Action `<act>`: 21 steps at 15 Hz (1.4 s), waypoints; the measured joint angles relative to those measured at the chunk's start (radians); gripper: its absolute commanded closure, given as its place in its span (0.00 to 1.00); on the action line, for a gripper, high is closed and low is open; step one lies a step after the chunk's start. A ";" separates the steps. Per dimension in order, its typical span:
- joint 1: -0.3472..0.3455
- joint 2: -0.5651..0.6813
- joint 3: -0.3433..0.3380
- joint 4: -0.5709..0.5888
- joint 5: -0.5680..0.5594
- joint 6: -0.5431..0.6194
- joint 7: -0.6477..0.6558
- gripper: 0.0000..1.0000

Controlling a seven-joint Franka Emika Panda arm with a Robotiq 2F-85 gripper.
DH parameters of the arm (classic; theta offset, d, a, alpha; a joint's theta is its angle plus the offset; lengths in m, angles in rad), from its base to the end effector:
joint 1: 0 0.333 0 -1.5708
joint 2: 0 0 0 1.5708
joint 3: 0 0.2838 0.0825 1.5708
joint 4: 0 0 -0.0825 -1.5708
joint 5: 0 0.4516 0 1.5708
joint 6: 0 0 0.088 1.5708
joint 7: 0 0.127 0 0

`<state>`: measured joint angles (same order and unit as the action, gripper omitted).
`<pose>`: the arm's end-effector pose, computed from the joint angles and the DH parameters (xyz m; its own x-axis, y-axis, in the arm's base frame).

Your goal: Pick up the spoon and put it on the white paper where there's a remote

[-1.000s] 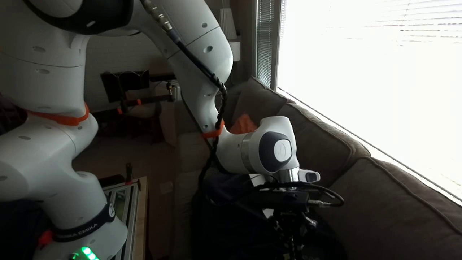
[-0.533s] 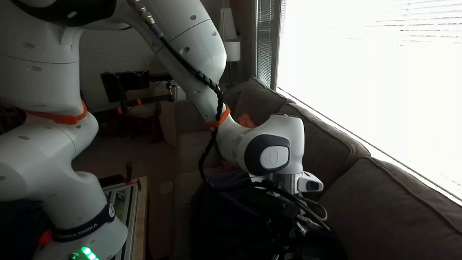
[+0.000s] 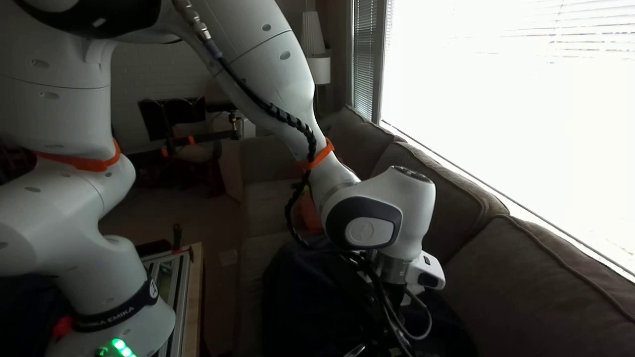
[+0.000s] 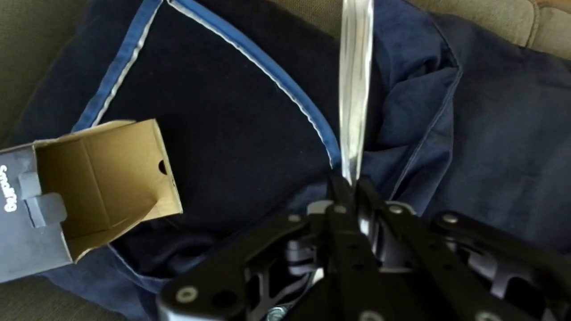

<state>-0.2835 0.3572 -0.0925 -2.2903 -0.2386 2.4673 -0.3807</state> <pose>0.4881 -0.2011 0.0720 0.9528 0.1935 -0.2337 0.2131 -0.9751 0.0612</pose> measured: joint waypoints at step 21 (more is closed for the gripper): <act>0.012 0.092 -0.086 0.083 -0.112 -0.186 -0.001 0.98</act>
<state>-0.2712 0.4490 -0.1786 -2.2071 -0.3503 2.2818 -0.3814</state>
